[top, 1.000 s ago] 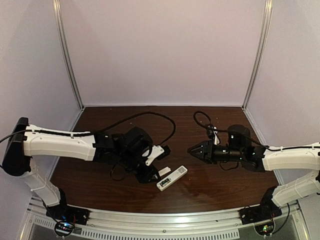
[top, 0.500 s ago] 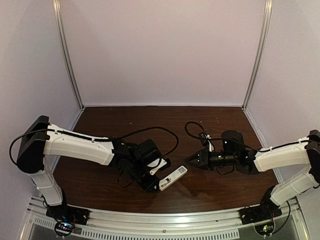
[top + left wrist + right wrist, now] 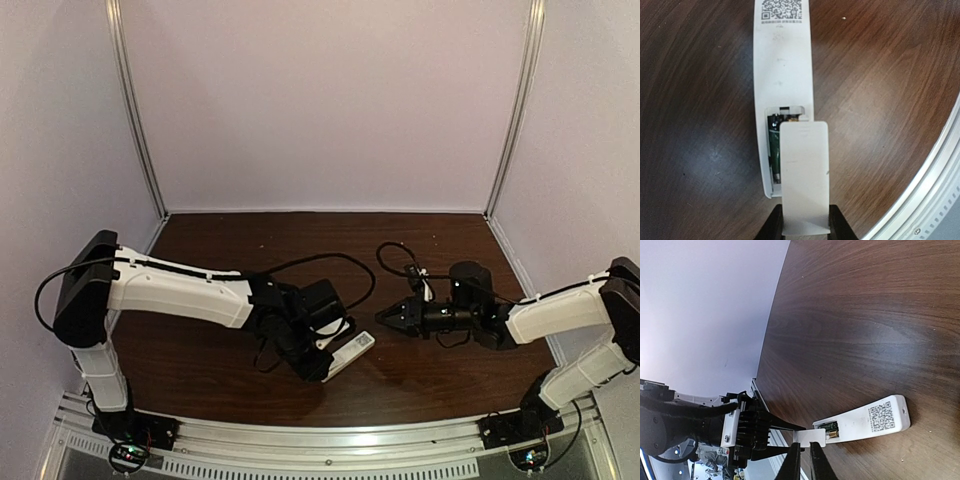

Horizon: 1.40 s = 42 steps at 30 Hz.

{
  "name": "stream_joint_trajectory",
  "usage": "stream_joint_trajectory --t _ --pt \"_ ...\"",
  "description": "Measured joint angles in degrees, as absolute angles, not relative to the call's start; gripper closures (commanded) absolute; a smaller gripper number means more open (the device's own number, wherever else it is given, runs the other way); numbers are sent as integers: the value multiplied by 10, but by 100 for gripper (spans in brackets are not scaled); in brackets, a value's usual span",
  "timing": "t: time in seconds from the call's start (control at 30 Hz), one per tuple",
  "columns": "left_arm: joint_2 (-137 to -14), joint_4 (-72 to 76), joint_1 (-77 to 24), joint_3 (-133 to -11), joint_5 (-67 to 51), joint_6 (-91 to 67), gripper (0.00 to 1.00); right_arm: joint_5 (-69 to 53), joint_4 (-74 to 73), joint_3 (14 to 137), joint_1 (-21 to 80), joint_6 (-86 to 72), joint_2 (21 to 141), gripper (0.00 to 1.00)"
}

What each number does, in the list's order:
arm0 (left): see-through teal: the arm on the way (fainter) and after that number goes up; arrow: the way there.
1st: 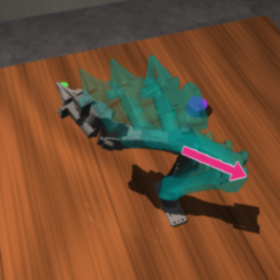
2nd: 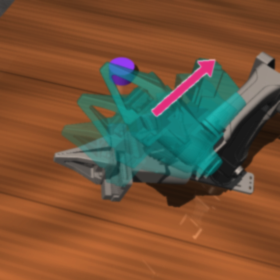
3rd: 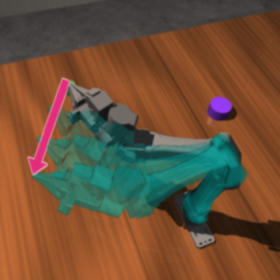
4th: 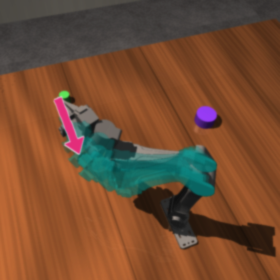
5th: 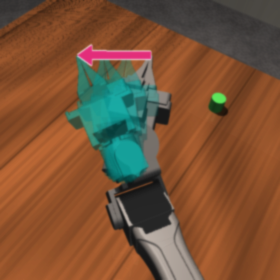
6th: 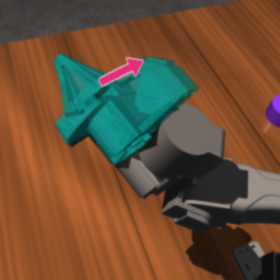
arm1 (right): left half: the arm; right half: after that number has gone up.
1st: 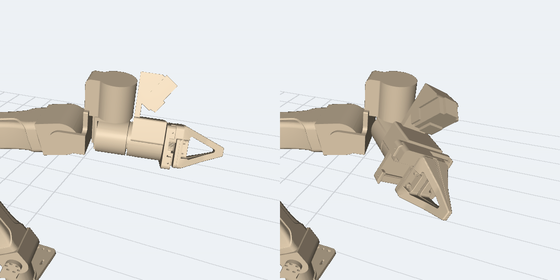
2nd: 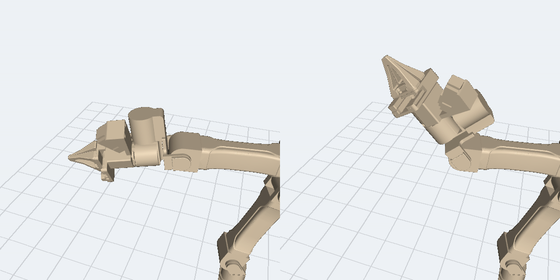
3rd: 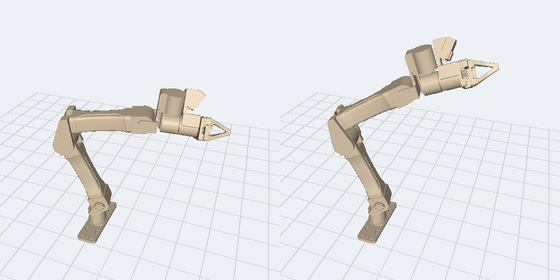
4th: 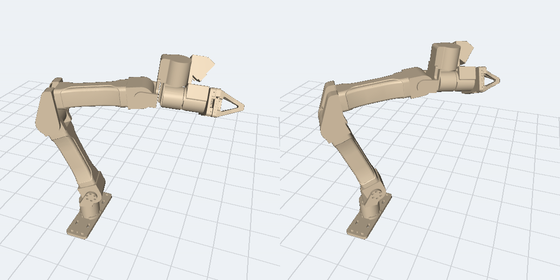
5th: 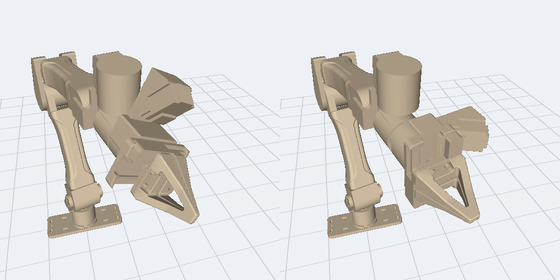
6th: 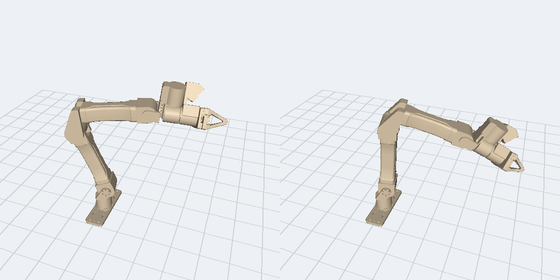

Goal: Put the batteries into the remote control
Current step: Adjust the remote control without the battery cover at the center of the board.

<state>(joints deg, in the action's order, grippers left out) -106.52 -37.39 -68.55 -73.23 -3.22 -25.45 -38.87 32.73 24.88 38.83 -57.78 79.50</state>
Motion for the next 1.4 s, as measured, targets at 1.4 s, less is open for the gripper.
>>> stream_joint_trajectory --t 1.4 --pt "-1125 -436 -695 -792 25 -258 87 -435 346 236 348 -588 792 91"
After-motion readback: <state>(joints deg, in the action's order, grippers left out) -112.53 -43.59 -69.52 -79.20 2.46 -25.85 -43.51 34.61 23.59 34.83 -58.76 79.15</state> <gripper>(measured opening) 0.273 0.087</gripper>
